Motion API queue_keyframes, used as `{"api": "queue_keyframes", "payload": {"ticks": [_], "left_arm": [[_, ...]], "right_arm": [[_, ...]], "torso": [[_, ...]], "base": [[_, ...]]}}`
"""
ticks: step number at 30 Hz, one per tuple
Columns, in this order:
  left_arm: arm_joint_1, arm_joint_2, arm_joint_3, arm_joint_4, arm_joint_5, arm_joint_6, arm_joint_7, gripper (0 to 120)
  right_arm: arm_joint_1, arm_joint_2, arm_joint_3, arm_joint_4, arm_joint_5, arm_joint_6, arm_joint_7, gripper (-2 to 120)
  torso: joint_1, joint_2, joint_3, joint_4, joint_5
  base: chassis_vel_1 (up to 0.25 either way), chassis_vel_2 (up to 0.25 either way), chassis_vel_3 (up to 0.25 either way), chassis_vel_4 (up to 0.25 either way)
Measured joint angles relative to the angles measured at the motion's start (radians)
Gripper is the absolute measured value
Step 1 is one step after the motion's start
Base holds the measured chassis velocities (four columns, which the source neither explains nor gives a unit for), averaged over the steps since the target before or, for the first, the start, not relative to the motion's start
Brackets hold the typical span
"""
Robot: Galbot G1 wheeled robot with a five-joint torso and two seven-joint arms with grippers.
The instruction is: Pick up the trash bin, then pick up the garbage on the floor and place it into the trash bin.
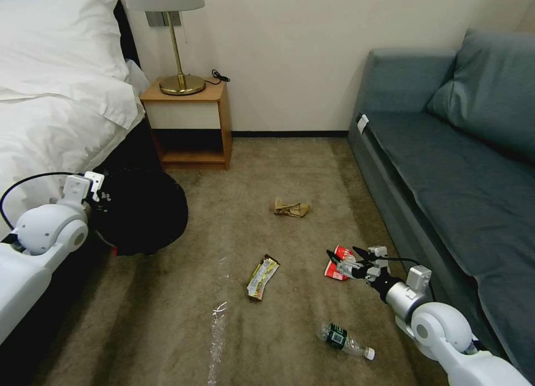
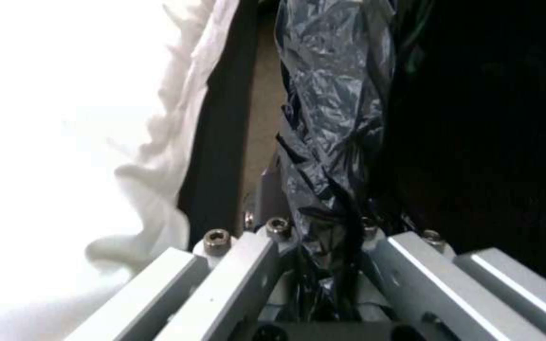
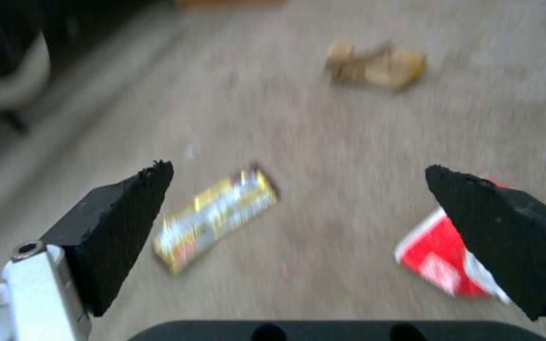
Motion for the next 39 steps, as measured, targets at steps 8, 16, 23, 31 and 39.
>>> {"api": "queue_keyframes", "payload": {"ticks": [8, 16, 23, 31, 39], "left_arm": [[0.11, 0.013, -0.091, -0.021, 0.06, -0.021, 0.071, 1], [0.189, -0.02, -0.137, -0.056, 0.113, -0.032, 0.098, 1], [0.226, -0.05, -0.147, -0.08, 0.138, -0.033, 0.096, 1], [0.246, -0.041, -0.161, -0.092, 0.138, -0.033, 0.091, 1], [0.222, -0.031, -0.136, -0.096, 0.127, -0.031, 0.086, 1]], "right_arm": [[0.087, -0.17, -0.188, -0.005, 0.053, -0.1, -0.004, 100], [0.144, -0.165, -0.356, -0.04, 0.045, -0.121, -0.005, 100], [0.131, -0.144, -0.403, -0.086, -0.008, -0.115, -0.025, 100], [0.101, -0.168, -0.404, -0.104, -0.037, -0.098, -0.042, 100], [0.12, -0.123, -0.429, -0.213, -0.123, -0.061, -0.073, 100]], "torso": [[0.0, 0.0, 0.0, 0.0, 0.0001], [0.0, 0.0, 0.0, 0.0, 0.0001], [0.0, 0.0, 0.0, -0.0001, 0.0001], [0.0, 0.0, 0.0, -0.0001, 0.0001], [0.0, 0.0, 0.0, -0.0001, 0.0001]], "base": [[0.0, 0.0, 0.0, 0.0], [0.0, 0.0, 0.0, 0.0], [0.0, 0.0, 0.0, 0.0], [0.0, 0.0, 0.0, 0.0], [0.0, 0.0, 0.0, 0.0]]}}
